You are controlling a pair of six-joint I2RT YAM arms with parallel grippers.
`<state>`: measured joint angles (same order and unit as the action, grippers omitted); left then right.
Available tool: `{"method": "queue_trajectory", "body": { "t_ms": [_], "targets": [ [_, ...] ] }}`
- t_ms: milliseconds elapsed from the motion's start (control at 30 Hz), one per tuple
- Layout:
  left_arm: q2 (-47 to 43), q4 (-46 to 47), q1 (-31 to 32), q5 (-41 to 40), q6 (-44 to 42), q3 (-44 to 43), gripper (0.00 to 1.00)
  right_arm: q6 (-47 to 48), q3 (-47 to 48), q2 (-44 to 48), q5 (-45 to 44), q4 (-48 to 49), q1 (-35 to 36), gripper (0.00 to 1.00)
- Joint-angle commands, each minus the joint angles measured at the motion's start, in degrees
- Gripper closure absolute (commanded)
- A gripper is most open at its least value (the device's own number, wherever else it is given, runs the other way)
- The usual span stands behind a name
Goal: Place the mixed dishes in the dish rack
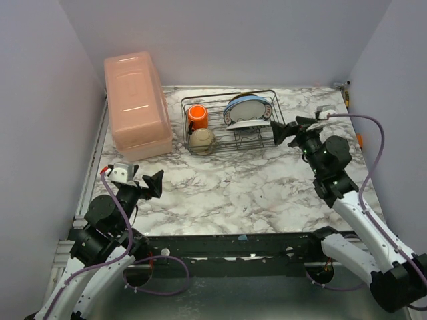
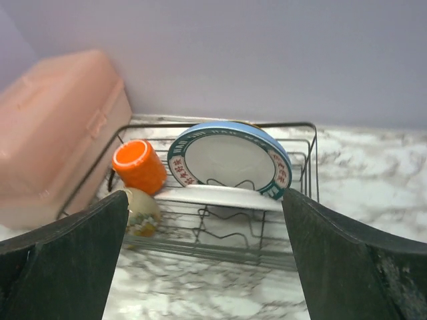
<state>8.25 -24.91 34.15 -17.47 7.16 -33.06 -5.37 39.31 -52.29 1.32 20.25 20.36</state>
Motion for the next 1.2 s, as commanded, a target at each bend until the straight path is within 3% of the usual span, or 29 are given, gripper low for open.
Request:
{"method": "queue_trajectory", "body": {
  "t_ms": [0,200,367,767,1167],
  "targets": [
    [1.02,0.57,0.21,-1.42,-0.74,0.23,0.16,-23.79,5.33,4.53,-12.60,-21.60,0.29,0.00],
    [1.47,0.19,0.20,-1.81,-0.95,0.01,0.16,-24.65,9.38,11.76,-5.71,-35.09,0.29,0.00],
    [0.47,0.58,0.13,-1.64,-1.20,0.18,0.16,-25.21,6.72,23.30,-2.50,-36.67,0.29,0.00],
    [-7.29,2.59,-0.41,-1.24,-2.12,1.40,0.14,-30.53,2.58,43.12,-7.40,-46.34,0.29,0.00],
    [-18.24,4.32,-0.50,-0.92,-2.22,2.40,0.06,-33.04,-1.91,48.05,-0.45,-41.68,0.32,0.00]
  ]
}}
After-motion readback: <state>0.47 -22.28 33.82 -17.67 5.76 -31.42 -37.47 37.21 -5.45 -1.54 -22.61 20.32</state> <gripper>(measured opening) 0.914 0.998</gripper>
